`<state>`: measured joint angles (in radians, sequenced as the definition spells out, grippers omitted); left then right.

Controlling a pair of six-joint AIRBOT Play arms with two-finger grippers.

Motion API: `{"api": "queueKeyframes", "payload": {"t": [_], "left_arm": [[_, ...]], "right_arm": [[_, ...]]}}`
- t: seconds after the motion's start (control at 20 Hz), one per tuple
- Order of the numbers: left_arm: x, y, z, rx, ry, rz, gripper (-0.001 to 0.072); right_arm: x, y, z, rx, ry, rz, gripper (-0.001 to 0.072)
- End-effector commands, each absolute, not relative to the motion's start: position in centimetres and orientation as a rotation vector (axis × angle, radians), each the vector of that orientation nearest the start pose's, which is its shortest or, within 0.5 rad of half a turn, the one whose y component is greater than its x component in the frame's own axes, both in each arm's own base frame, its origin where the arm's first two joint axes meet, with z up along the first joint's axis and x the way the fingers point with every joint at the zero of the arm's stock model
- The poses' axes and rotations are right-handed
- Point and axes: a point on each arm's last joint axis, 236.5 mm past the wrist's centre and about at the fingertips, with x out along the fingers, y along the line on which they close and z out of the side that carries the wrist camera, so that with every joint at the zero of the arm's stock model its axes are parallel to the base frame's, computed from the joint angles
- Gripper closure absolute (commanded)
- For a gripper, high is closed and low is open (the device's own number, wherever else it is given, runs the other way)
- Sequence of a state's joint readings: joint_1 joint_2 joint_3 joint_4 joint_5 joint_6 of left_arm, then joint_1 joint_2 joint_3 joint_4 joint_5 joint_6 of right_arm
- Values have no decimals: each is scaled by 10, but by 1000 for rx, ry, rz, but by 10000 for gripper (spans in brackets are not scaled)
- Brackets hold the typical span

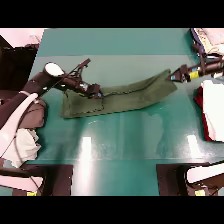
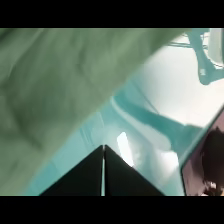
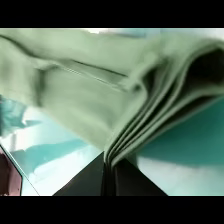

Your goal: Fold the shirts.

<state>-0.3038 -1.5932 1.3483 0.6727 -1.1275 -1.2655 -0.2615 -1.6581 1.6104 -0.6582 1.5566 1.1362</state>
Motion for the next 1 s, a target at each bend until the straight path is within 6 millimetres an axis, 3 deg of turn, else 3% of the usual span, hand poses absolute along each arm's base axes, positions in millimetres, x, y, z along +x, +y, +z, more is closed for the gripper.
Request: {"api": "queueKeyframes", "payload": {"t": [0.0, 0.15, 0.35, 0.5, 0.65, 0.8, 0.95], "left_arm": [[408, -335, 2, -440, 1301, -861, 683], [420, -357, -21, -445, 1331, -867, 683], [428, -364, -44, -462, 1363, -843, 683], [436, -364, -45, -471, 1332, -824, 683], [442, -363, -45, -474, 1311, -812, 682], [441, -359, -43, -454, 1309, -826, 683], [439, -336, -38, -395, 1349, -840, 684]], "right_arm": [[441, 125, 167, 454, 1050, 840, 700], [434, 177, 215, 364, 973, 925, 700], [417, 243, 243, 284, 936, 1045, 700], [405, 285, 236, 259, 950, 1118, 700], [395, 314, 223, 244, 982, 1169, 700], [391, 332, 214, 236, 992, 1195, 700], [395, 340, 208, 244, 993, 1195, 700]]}}
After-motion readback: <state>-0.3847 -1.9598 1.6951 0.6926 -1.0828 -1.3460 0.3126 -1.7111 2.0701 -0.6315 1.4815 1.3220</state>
